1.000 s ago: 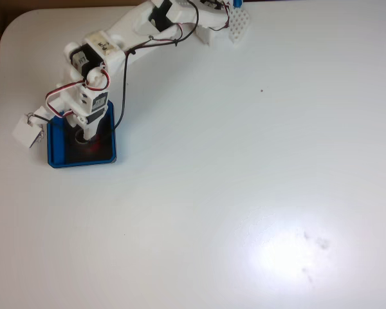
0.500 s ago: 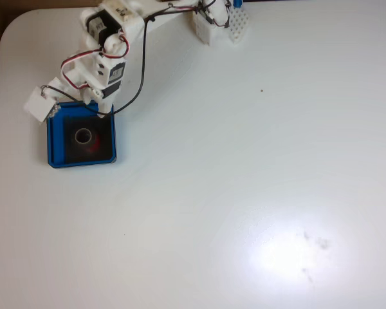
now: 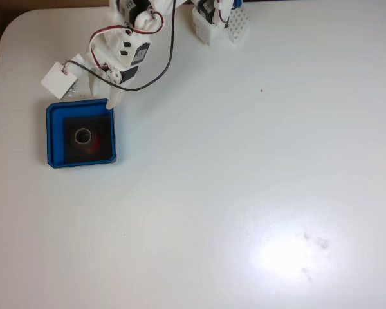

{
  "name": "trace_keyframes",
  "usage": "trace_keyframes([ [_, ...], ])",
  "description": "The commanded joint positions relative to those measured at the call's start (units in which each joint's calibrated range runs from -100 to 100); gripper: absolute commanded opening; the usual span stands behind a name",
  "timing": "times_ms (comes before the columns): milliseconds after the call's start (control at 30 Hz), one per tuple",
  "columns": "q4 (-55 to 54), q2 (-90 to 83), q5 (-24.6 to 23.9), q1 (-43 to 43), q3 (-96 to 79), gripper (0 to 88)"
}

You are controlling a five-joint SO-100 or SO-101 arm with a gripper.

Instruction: Pick the red roll and drop it in the blue box

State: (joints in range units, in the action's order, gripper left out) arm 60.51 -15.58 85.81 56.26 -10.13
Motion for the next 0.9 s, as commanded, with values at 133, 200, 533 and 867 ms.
trace_keyframes([
  [133, -18.8, -17.4, -0.1, -0.3, -25.9, 16.3],
  [200, -22.6, -21.4, -0.1, -0.7, -32.4, 16.3],
  [533, -34.0, -43.9, -0.1, -3.5, -59.1, 16.3],
  [867, -34.2, -68.6, -0.1, -7.4, -77.8, 16.3],
])
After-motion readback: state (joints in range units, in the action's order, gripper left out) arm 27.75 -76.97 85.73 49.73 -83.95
